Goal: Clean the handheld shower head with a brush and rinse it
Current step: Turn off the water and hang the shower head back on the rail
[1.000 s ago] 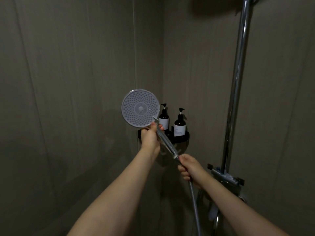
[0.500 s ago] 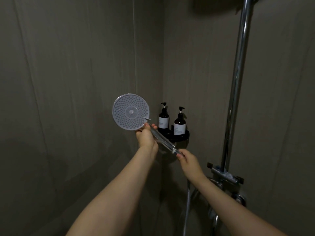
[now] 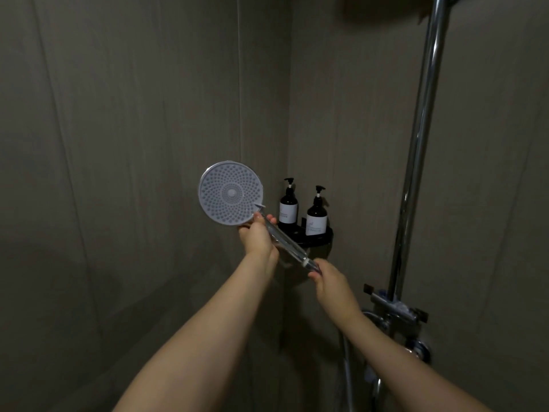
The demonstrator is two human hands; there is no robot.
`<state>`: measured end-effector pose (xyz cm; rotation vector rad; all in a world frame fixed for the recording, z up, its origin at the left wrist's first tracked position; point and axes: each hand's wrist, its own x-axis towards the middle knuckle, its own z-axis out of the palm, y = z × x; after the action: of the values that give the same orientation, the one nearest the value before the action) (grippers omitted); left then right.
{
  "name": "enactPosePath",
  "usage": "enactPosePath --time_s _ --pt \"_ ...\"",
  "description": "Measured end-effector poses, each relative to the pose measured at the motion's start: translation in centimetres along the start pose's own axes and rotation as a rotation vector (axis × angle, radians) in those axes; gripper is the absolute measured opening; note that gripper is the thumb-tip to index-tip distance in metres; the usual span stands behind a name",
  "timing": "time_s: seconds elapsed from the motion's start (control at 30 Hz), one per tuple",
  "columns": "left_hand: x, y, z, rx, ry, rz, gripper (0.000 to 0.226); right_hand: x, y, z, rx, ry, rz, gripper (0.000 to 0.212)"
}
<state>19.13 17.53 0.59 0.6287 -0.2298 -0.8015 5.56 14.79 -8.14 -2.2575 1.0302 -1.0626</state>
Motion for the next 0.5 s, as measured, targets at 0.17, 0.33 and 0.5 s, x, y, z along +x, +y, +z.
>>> enactPosePath --time_s 0.17,0.33,0.5 --pt "-0.4 -0.2 0.1 0.043 0.029 0.007 0.004 0.2 0.4 -0.8 -0.118 -0.106 -0.007 0.021" --pt "0.4 1.3 -0.2 0.114 0.029 0.1 0.004 -0.2 2.9 -2.6 0.011 -0.102 0.074 0.01" --pt "-0.2 0.8 0.3 0.087 -0.01 0.07 0.012 0.1 1.6 -1.6 0.03 -0.162 0.028 0.011"
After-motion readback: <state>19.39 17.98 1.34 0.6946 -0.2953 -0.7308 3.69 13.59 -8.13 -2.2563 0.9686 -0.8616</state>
